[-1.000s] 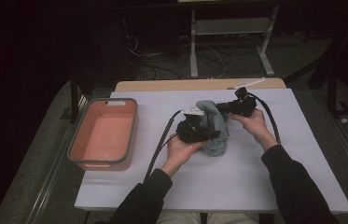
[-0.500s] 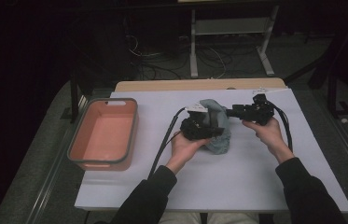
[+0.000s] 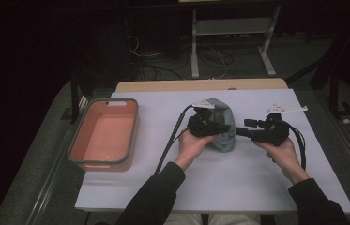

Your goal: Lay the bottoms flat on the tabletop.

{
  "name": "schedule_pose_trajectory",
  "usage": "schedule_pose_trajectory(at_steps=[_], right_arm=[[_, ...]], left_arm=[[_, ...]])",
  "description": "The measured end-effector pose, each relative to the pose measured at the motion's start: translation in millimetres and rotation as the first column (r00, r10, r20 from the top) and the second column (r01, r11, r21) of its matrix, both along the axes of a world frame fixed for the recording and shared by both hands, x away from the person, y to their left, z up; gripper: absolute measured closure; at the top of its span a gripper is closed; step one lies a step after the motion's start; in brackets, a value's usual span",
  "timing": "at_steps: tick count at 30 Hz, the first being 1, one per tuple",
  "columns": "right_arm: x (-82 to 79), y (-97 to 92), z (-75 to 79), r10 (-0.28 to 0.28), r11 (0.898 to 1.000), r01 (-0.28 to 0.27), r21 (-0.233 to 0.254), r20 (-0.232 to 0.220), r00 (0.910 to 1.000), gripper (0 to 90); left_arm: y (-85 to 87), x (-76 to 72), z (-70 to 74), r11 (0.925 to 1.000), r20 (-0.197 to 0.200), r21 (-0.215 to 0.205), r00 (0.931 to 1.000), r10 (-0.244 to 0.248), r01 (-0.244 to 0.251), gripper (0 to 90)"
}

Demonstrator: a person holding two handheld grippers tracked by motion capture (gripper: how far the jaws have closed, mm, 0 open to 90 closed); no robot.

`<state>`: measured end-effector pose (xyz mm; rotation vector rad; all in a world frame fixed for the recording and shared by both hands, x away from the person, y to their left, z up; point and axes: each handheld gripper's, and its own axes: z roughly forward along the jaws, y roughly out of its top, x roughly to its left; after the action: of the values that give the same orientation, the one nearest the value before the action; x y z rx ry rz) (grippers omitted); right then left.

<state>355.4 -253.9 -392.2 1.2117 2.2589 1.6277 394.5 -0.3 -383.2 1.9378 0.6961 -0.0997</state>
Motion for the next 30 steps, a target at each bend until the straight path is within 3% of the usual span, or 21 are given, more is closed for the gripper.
schedule_pose_trajectory(at_steps=[7, 15, 19, 25, 30], right_arm=[[-18.2, 13.8, -13.0, 0.023, 0.998, -0.025, -0.052, -0.024, 0.9994, 27.1], [-13.9, 39.0, -26.8, 0.003, 0.993, -0.006, -0.114, -0.027, 0.9996, 26.9], [-10.5, 42.9, -28.9, -0.020, 0.991, 0.019, -0.136, -0.004, 0.9998, 42.8], [-5.1, 42.8, -30.9, -0.012, 0.983, 0.013, -0.182, 0.006, 0.9999, 80.6], [-1.6, 30.0, -26.2, 0.007, 0.989, -0.013, -0.149, -0.042, 0.9991, 83.3]], left_arm=[[-10.3, 1.7, 0.2, 1.0000, 0.001, 0.007, 1.0000, 0.005, -0.005, 80.2], [-15.9, 2.5, -0.9, 0.9998, 0.004, 0.017, 1.0000, 0.009, -0.009, 78.8], [-14.5, 2.6, 0.1, 0.9995, 0.018, 0.026, 0.9997, 0.014, -0.015, 78.3], [-9.3, 1.9, 5.0, 0.9996, 0.018, 0.025, 0.9998, 0.009, -0.010, 73.5], [5.9, -6.5, 18.2, 0.9994, 0.081, 0.016, 0.9962, 0.030, -0.032, 58.1]])
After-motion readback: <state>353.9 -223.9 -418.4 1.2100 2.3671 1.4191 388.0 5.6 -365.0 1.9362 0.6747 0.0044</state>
